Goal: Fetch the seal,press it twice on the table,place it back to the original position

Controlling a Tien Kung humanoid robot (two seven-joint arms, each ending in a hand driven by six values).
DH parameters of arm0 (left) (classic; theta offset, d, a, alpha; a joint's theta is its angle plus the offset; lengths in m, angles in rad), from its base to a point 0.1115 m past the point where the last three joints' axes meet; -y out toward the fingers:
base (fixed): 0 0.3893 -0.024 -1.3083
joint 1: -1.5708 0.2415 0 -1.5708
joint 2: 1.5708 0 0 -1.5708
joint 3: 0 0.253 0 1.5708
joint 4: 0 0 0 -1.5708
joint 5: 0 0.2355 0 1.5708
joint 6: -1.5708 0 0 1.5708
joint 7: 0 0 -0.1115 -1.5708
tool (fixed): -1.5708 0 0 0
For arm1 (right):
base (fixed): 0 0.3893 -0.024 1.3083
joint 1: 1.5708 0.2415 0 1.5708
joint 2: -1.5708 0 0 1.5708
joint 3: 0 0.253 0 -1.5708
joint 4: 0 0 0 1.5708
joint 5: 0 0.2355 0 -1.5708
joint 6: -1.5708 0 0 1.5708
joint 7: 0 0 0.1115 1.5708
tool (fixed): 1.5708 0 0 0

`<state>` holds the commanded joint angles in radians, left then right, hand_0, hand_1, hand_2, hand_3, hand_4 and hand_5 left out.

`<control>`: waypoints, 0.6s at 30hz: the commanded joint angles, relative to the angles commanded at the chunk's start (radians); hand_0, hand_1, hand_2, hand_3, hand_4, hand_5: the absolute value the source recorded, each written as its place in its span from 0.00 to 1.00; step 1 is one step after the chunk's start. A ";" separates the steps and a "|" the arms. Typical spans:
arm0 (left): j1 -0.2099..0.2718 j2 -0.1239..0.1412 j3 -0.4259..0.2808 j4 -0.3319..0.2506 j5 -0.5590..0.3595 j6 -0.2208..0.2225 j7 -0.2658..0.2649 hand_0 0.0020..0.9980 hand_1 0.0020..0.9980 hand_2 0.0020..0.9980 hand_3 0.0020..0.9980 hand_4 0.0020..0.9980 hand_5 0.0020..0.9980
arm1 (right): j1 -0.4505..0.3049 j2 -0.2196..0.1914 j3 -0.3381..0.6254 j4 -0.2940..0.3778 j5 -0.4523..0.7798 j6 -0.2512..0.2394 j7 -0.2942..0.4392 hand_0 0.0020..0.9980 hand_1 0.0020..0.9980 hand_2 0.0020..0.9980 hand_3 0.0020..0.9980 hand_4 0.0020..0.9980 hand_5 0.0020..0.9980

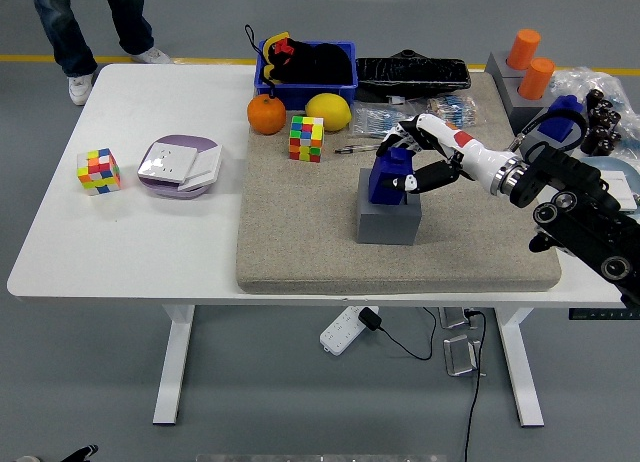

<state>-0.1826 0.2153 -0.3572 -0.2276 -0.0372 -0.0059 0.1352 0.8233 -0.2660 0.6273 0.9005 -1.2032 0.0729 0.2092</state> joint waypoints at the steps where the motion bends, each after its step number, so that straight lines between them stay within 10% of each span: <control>1: 0.000 0.000 0.000 0.000 0.000 0.000 0.000 0.82 0.81 0.78 0.82 0.71 0.43 | 0.001 0.000 -0.002 -0.001 -0.001 0.000 0.000 0.41 0.32 0.34 0.33 0.60 0.00; 18: -0.003 0.006 0.007 -0.001 -0.003 0.000 0.001 0.82 0.81 0.78 0.82 0.71 0.42 | 0.026 -0.001 -0.009 -0.013 -0.020 -0.001 0.004 0.41 0.32 0.34 0.33 0.60 0.00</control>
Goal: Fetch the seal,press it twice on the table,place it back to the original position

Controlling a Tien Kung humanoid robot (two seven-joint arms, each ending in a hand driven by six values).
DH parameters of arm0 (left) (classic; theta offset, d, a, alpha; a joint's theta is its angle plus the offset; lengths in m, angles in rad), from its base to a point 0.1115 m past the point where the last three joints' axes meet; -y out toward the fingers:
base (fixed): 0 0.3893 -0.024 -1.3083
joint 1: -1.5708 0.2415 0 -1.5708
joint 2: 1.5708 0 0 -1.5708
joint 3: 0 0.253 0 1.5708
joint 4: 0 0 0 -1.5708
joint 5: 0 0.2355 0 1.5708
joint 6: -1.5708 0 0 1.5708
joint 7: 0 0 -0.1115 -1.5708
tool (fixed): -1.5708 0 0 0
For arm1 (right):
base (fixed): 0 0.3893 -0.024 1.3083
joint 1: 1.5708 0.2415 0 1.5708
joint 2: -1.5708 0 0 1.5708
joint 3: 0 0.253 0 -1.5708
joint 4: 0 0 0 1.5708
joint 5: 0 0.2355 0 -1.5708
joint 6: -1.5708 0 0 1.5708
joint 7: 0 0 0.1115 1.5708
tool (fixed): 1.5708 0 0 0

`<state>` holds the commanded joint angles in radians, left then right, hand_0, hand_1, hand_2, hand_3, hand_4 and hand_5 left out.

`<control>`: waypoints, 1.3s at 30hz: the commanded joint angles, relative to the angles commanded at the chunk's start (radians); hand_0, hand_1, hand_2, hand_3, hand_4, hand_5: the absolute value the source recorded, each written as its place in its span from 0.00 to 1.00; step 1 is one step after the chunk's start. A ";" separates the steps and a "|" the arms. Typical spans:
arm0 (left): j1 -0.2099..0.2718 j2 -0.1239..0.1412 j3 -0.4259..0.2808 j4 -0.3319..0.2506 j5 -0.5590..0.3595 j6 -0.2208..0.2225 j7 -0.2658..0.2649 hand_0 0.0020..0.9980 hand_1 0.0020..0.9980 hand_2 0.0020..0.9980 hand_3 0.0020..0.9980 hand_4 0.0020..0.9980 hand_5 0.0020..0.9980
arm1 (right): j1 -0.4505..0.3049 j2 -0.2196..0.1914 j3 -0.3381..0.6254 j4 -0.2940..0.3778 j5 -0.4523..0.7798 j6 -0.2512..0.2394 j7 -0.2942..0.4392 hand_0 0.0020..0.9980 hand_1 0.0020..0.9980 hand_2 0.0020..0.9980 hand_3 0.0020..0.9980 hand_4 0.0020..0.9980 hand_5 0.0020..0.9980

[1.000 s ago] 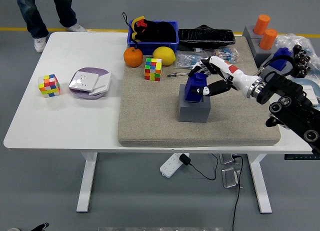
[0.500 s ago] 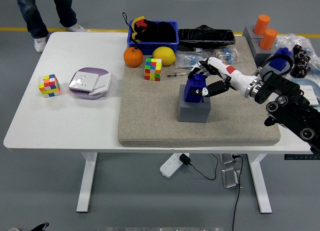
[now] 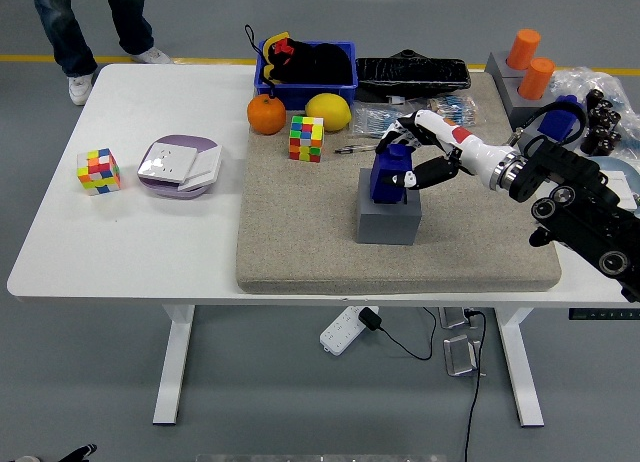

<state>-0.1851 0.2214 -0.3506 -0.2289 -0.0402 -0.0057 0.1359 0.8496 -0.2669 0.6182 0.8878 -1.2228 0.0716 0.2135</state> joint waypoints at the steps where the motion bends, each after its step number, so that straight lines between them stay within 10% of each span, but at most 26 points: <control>1: 0.000 0.000 0.000 0.000 0.000 0.000 0.000 0.82 0.81 0.78 0.82 0.71 0.42 | 0.001 -0.001 0.000 0.000 -0.001 0.000 0.000 0.41 0.32 0.34 0.33 0.60 0.00; 39: 0.006 0.001 -0.003 -0.001 0.002 0.000 0.001 0.82 0.81 0.78 0.82 0.71 0.42 | 0.033 -0.029 -0.033 -0.005 -0.054 0.019 -0.003 0.41 0.32 0.34 0.32 0.60 0.00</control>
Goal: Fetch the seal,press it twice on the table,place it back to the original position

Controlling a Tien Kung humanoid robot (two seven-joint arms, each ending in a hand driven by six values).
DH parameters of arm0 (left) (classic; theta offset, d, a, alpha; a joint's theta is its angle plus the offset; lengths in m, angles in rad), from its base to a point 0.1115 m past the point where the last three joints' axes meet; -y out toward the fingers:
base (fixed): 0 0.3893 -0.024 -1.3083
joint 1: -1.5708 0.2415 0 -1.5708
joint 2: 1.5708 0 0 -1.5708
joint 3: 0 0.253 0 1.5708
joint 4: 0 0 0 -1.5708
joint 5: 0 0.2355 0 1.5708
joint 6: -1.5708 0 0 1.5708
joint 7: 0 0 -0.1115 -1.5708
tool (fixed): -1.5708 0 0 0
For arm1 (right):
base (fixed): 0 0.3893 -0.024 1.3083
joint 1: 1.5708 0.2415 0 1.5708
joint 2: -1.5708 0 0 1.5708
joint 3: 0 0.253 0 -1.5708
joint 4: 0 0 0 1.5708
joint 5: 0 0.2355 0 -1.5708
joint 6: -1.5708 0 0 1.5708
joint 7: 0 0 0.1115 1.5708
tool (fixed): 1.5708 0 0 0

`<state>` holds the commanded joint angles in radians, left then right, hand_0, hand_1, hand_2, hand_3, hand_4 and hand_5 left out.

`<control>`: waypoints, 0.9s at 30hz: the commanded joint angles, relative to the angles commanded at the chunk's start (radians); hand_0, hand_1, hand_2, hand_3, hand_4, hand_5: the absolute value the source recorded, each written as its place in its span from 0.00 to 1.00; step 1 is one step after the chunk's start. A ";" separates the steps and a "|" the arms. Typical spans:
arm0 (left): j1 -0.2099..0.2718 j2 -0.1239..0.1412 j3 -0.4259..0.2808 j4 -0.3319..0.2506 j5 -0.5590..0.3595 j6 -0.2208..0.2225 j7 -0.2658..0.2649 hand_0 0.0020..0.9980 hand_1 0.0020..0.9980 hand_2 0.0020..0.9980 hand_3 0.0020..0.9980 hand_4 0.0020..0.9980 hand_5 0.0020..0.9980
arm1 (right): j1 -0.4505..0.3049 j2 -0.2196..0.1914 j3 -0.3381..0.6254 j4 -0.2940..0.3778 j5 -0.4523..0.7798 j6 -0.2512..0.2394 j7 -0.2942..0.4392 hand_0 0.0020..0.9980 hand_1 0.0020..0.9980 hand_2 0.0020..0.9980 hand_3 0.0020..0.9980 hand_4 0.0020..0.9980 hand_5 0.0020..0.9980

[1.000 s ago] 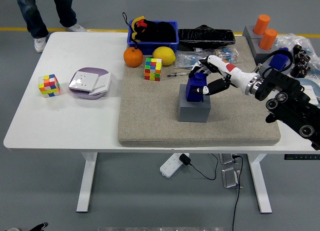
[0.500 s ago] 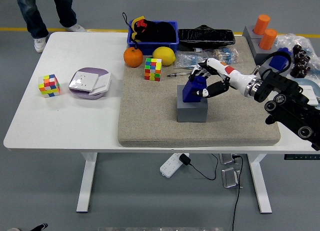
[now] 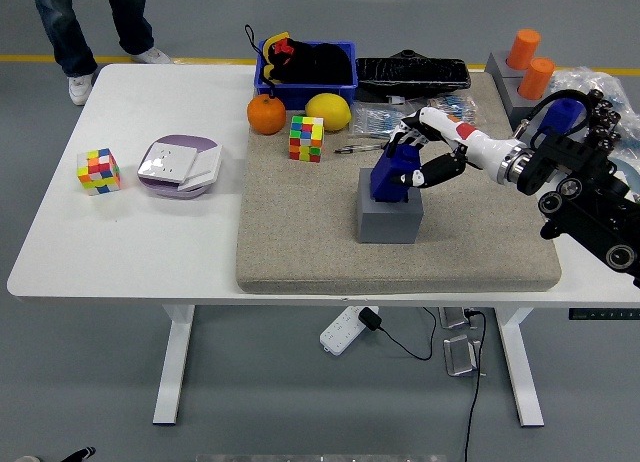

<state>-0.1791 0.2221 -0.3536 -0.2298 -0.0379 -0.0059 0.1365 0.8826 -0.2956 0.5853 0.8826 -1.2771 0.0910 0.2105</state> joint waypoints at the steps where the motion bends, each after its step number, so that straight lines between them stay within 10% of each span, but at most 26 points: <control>1: 0.000 0.000 0.000 0.000 0.000 0.000 0.000 0.82 0.81 0.78 0.82 0.71 0.42 | 0.001 -0.002 0.000 0.002 -0.007 0.002 -0.001 0.41 0.32 0.34 0.33 0.60 0.00; 27: -0.002 -0.003 0.000 0.001 -0.002 -0.001 0.000 0.81 0.81 0.78 0.82 0.71 0.42 | 0.023 -0.007 -0.043 0.030 -0.103 0.009 -0.007 0.40 0.32 0.33 0.32 0.60 0.00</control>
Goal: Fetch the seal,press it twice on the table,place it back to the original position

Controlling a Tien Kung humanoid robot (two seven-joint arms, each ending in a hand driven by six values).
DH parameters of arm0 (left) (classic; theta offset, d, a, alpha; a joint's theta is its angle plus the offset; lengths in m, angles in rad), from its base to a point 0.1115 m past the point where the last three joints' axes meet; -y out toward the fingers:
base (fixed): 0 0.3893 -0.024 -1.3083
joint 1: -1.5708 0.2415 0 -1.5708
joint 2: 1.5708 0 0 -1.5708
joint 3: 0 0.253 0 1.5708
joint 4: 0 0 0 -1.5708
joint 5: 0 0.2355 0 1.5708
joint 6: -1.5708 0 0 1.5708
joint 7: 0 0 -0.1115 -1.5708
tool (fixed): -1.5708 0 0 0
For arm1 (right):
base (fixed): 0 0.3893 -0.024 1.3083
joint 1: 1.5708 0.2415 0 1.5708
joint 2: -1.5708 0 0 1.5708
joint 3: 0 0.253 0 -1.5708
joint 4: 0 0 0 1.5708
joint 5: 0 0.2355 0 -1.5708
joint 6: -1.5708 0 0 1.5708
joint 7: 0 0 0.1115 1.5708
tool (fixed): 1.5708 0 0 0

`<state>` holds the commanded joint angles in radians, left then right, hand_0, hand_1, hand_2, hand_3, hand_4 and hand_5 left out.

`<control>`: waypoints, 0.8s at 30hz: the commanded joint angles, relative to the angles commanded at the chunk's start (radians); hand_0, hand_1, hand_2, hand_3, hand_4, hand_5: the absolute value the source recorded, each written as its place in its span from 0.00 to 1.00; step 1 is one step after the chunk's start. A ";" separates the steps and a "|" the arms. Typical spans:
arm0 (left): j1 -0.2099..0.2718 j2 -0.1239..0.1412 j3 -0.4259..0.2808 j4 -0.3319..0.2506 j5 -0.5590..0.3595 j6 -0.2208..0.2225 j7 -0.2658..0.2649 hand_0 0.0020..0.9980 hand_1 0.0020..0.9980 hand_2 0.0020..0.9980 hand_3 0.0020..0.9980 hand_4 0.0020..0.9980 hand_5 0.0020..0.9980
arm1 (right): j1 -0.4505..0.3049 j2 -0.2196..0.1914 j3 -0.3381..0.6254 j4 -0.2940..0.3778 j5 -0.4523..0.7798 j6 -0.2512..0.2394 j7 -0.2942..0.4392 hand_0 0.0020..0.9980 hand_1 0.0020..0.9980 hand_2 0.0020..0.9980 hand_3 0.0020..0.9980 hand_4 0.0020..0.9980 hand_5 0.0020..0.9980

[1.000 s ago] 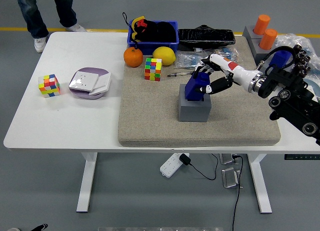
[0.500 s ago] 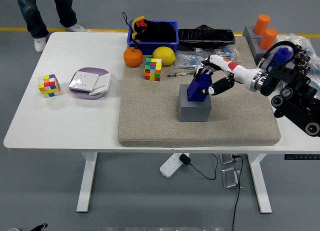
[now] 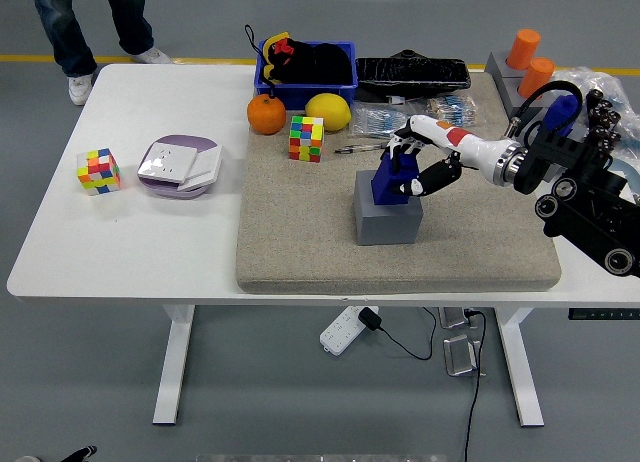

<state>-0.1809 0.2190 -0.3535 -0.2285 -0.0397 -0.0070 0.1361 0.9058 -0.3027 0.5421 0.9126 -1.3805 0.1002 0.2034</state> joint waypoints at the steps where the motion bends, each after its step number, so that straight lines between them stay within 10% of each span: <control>1: 0.000 0.000 0.000 0.000 0.000 0.000 0.000 0.81 0.81 0.78 0.82 0.71 0.42 | 0.001 0.001 -0.001 0.000 0.000 0.000 0.000 0.40 0.32 0.33 0.32 0.60 0.00; 15: -0.002 -0.001 0.002 0.000 0.000 0.000 -0.001 0.82 0.81 0.78 0.82 0.71 0.42 | 0.005 0.012 -0.009 -0.004 0.015 0.001 0.013 0.44 0.37 0.39 0.39 0.68 0.00; 16: -0.002 0.000 0.001 0.000 0.000 0.000 -0.001 0.82 0.81 0.78 0.82 0.71 0.42 | 0.005 0.012 -0.009 -0.004 0.015 0.001 0.014 0.53 0.52 0.55 0.64 0.84 0.00; 24: -0.002 -0.001 0.001 0.000 0.001 0.000 -0.001 0.82 0.81 0.78 0.82 0.71 0.42 | 0.007 0.014 -0.007 -0.004 0.002 -0.006 0.015 0.56 0.64 0.65 0.74 0.90 0.00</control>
<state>-0.1829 0.2180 -0.3529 -0.2284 -0.0388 -0.0066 0.1350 0.9126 -0.2887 0.5351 0.9088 -1.3783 0.0944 0.2186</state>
